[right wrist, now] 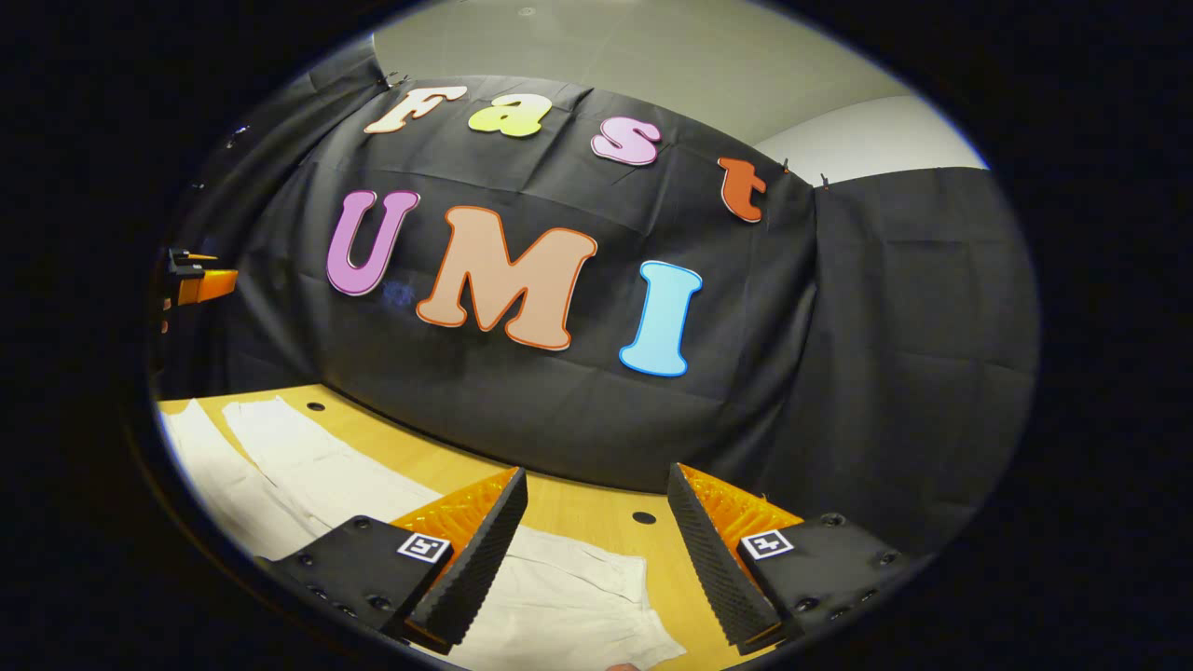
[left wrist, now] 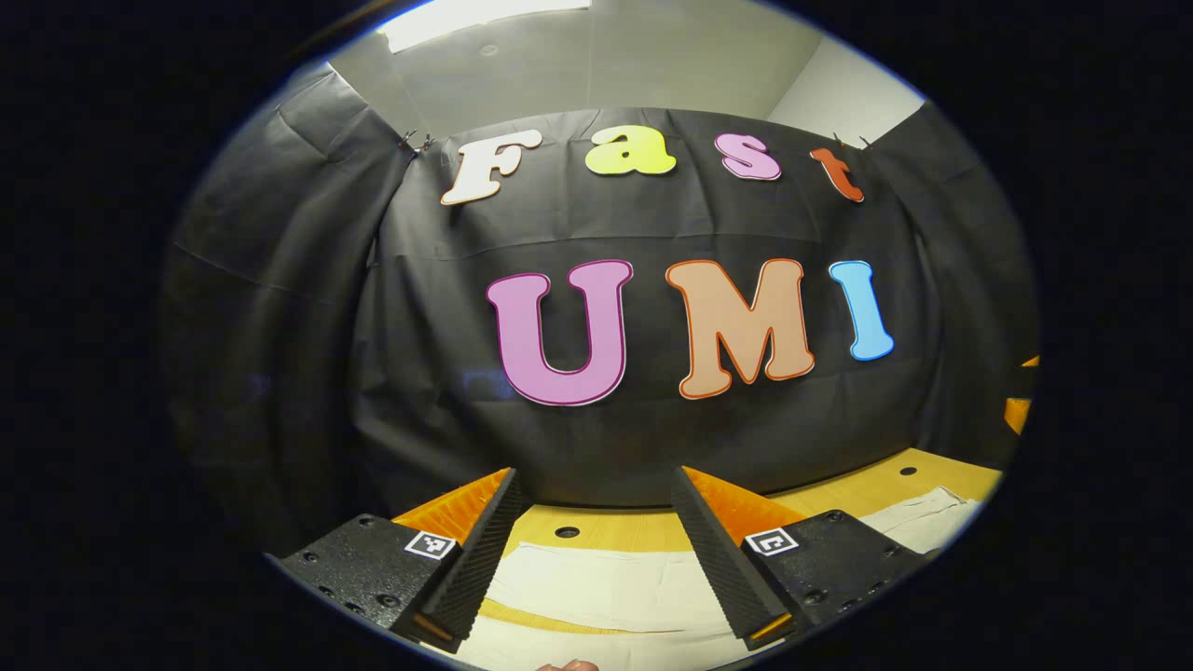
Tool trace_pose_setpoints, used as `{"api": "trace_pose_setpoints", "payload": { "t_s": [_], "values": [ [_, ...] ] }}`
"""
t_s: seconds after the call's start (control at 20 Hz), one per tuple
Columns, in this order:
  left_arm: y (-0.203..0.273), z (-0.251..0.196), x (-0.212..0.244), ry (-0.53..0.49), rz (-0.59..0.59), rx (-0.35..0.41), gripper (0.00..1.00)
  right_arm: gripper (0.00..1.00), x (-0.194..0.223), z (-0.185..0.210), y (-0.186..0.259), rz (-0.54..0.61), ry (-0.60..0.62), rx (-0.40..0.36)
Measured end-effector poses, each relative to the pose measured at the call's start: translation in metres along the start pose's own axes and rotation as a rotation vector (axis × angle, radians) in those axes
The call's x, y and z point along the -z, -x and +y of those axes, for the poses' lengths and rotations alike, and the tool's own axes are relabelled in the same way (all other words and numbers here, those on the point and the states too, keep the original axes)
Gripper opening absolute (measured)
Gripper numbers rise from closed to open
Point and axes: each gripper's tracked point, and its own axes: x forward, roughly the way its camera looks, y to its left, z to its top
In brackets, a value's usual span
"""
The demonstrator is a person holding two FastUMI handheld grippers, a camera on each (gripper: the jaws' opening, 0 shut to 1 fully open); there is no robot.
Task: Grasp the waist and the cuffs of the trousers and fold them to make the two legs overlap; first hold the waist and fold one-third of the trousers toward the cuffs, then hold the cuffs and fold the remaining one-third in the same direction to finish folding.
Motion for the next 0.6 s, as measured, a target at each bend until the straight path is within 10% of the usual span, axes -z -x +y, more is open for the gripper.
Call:
{"api": "trace_pose_setpoints", "payload": {
  "t_s": [0.6],
  "values": [
    [-0.005, -0.008, 0.015, 0.009, 0.026, -0.019, 0.96, 0.97, 0.12, -0.011, 0.054, 0.225, 0.4, -0.15]
  ]
}}
